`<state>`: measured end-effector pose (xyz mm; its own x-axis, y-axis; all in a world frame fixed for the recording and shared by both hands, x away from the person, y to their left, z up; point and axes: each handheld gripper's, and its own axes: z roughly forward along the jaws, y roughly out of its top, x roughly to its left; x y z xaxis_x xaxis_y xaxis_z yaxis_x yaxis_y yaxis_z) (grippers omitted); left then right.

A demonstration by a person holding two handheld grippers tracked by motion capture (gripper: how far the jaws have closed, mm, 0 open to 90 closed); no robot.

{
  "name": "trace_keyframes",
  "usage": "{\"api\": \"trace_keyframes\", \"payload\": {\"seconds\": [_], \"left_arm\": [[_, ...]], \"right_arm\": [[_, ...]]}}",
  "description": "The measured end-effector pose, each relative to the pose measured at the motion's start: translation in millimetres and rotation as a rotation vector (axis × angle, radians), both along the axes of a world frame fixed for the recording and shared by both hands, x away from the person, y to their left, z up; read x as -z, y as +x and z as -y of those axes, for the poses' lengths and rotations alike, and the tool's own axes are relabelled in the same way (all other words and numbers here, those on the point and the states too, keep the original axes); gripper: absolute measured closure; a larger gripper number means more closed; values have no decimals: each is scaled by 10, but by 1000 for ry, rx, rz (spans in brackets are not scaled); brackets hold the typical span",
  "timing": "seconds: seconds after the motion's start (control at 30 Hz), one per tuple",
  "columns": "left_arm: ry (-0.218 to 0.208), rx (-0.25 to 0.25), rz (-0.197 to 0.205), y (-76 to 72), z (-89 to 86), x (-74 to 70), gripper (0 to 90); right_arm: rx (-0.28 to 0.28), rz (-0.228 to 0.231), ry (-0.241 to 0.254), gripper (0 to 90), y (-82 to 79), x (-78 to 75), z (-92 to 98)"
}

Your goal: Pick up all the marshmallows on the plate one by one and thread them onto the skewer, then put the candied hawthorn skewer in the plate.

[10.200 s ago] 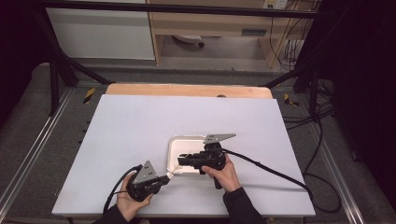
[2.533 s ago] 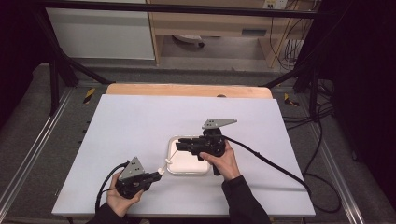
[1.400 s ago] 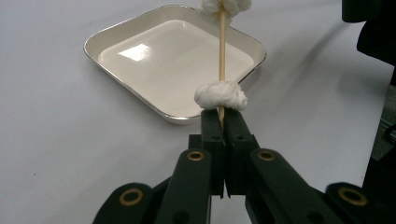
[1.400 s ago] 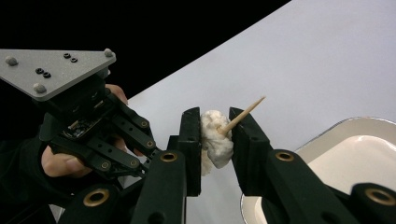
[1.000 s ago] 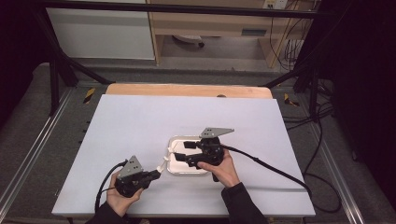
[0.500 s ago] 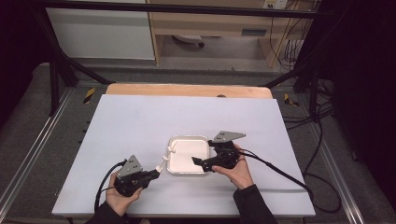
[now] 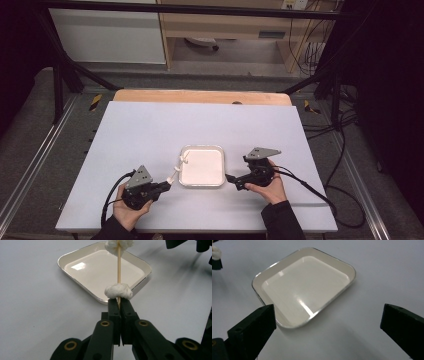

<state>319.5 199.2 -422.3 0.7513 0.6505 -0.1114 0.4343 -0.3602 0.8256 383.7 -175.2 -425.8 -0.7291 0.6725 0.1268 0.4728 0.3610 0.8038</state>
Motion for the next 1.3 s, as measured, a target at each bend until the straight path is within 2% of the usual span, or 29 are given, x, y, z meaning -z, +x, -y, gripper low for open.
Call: {"api": "trace_keyframes", "payload": {"seconds": [0.33,0.5,0.67,0.97,1.3], "left_arm": [[27,-10,-31,77,41,-46,883],[31,-27,-36,126,46,-88,883],[37,-29,-40,185,95,-131,883],[46,-37,-59,326,237,-174,883],[70,-52,-81,486,416,-216,883]], "right_arm": [[25,3,-17,7,-109,143,378],[39,4,-33,7,-161,185,517],[57,6,-27,8,-193,197,615],[61,-7,-53,9,-213,253,666],[71,-10,-40,9,-236,263,720]]}}
